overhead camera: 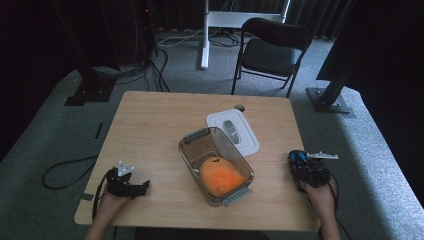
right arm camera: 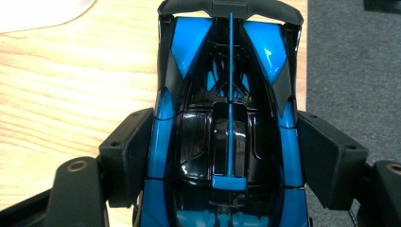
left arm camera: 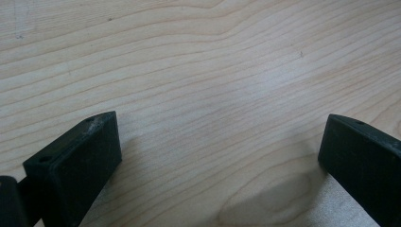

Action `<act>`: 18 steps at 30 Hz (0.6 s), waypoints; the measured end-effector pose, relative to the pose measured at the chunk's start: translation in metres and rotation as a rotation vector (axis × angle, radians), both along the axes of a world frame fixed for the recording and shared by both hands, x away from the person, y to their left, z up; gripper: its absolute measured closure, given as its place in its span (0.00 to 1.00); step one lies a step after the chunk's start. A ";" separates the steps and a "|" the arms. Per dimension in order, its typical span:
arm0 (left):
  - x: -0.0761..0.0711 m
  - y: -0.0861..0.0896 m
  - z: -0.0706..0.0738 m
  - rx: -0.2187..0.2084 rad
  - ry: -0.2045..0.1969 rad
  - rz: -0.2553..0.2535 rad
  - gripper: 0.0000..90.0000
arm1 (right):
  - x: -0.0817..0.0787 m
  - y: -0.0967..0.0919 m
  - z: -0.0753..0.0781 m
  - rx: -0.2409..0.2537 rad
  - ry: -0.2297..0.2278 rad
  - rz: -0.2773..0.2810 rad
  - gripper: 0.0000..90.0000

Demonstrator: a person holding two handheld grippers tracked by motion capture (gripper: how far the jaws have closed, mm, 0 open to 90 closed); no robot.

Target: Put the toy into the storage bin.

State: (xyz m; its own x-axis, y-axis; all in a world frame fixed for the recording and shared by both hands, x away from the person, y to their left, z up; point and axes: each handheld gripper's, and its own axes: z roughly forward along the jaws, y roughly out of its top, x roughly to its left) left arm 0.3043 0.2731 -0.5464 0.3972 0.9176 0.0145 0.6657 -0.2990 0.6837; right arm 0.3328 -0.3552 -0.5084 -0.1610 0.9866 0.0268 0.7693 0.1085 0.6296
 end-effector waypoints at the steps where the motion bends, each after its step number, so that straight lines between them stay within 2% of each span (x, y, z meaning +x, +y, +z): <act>1: 0.000 0.000 0.000 0.002 0.001 -0.001 0.01 | 0.001 0.001 0.004 0.015 -0.004 0.005 0.29; 11: 0.000 0.000 0.000 0.002 0.001 -0.001 0.01 | 0.005 0.014 0.025 0.011 -0.035 0.045 0.29; 13: 0.000 0.000 0.000 0.002 0.001 -0.001 0.01 | 0.005 0.014 0.025 0.011 -0.035 0.045 0.29; 16: 0.000 0.000 0.000 0.002 0.001 -0.001 0.01 | 0.008 0.018 0.036 0.032 -0.051 0.078 0.29; 18: 0.000 0.000 0.000 0.001 0.001 -0.001 0.01 | 0.008 0.021 0.041 0.018 -0.060 0.082 0.29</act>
